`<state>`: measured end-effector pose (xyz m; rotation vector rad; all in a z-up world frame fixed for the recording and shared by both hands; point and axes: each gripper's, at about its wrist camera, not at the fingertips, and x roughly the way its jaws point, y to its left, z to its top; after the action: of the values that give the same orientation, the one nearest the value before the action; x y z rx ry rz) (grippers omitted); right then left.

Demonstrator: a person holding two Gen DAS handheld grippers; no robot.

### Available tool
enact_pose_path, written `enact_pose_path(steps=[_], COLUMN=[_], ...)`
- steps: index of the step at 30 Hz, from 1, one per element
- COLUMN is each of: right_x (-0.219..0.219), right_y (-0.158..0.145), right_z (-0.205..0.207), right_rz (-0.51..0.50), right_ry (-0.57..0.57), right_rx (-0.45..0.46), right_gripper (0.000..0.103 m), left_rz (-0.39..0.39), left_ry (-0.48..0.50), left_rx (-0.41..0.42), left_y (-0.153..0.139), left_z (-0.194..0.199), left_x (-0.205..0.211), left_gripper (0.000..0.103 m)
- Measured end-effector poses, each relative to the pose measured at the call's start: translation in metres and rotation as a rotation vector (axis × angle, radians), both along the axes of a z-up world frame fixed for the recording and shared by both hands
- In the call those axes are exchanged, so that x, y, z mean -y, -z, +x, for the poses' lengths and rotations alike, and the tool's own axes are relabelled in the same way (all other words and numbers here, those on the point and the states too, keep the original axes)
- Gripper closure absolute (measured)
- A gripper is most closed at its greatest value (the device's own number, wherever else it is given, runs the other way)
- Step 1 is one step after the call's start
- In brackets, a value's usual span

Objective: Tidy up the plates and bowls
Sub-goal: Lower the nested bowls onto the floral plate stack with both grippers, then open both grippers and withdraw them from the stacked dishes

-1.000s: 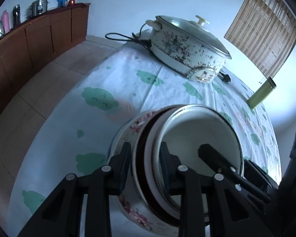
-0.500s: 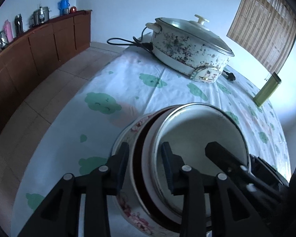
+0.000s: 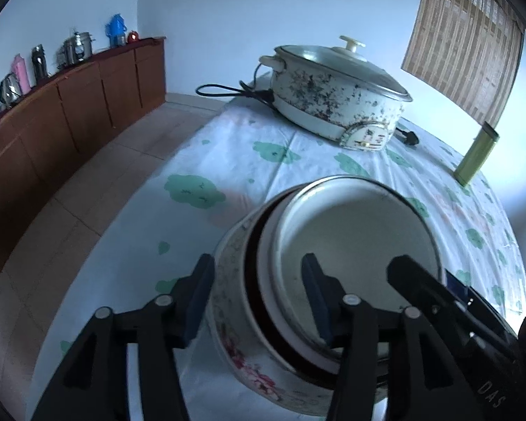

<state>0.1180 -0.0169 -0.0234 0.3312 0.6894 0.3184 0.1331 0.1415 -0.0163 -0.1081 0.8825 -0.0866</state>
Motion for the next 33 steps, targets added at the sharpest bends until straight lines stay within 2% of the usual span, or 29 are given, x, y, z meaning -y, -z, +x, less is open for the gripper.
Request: enact_pose_path(steps=[6,11,13,17,22,29,33], right_x=[0.002,0.005,0.007,0.016,0.018,0.021,0.018], right_y=[0.0,0.002,0.001,-0.004,-0.004,-0.013,-0.014], right_z=[-0.002,-0.001,-0.001,-0.007,-0.013,-0.039,-0.051], right_rz=[-0.001,-0.021,-0.016,0.014,0.022,-0.004,-0.065], right_ry=[0.001,0.034,0.028,0.053,0.051,0.082,0.112], right_rx=[0.002,-0.009,-0.014,0.024,0.048,0.182,0.234], right_gripper=[0.045,0.038,0.037,0.037,0.037,0.036,0.032], left_rz=[-0.007,0.01,0.032,0.066,0.045,0.063,0.098], left_ry=[-0.013,-0.008,-0.007,-0.016,-0.028,-0.093,-0.115], left_rx=[-0.005,-0.019,-0.001,0.036,0.039,0.141,0.224], left_y=[0.003,0.006,0.003,-0.002,-0.002,-0.008,-0.014], left_z=[0.003,0.004,0.001,-0.004,-0.008,-0.032,-0.045], left_x=[-0.002,0.0,0.002,0.004,-0.001,-0.007,-0.005], left_gripper=[0.037,0.035,0.036,0.028,0.028,0.019,0.005])
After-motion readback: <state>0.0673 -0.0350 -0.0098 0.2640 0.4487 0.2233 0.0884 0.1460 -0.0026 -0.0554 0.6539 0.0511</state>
